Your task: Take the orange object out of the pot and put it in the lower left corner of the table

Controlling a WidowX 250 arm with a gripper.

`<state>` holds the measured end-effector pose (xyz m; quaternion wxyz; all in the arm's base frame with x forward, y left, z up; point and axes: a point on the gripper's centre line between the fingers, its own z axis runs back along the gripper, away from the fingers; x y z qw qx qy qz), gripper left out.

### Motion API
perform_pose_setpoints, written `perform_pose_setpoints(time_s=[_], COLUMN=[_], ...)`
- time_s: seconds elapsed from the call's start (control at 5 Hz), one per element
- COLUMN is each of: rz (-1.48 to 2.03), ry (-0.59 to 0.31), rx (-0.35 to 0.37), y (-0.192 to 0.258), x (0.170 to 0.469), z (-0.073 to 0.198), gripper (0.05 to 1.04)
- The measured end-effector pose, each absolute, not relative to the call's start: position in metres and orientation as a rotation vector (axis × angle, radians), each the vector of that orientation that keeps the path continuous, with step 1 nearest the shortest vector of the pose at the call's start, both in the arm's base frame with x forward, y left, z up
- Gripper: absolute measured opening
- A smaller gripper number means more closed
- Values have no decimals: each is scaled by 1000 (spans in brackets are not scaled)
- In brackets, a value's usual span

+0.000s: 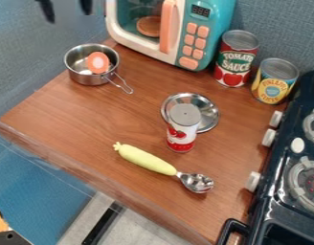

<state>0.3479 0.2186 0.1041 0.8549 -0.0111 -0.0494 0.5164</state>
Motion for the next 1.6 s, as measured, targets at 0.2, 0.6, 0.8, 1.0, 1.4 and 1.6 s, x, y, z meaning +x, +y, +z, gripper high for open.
perform_pose_setpoints(time_s=[0.2, 0.6, 0.8, 1.0, 1.4, 1.6], rz=[1019, 969, 954, 921, 922, 935], ry=[-59, -17, -10, -29, 3, 13], rx=[-65, -115, -120, -131, -86, -48], y=[222, 211, 198, 186, 175, 178], x=[349, 355, 364, 372, 378, 376], z=[97, 81, 65, 60, 42, 38], gripper=[1001, 1001, 1001, 1001, 1001, 1000])
